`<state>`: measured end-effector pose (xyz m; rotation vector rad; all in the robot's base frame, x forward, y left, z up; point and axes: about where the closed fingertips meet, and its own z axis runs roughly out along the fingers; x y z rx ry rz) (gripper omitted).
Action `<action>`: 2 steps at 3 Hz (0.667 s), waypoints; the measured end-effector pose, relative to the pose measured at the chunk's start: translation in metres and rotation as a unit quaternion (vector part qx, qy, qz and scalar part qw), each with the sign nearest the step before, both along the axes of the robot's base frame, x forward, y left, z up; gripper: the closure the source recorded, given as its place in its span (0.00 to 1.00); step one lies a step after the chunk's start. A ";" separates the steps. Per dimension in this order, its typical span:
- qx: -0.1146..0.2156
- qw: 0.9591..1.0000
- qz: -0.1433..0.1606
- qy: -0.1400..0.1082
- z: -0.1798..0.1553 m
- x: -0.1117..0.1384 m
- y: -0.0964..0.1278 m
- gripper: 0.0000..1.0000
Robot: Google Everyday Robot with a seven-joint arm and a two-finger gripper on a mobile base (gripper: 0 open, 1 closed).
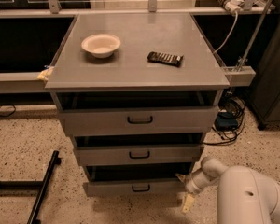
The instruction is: Open bottom drawer
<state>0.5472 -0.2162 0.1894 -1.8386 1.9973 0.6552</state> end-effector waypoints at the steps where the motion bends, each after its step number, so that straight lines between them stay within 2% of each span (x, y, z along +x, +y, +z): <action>1: 0.001 0.999 -0.006 0.039 0.000 -0.028 -0.010 0.00; 2: 0.001 0.999 -0.007 0.042 0.001 -0.030 -0.010 0.00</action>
Offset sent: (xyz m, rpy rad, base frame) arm -0.0931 -0.0336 0.0039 0.0121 0.2717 -0.0398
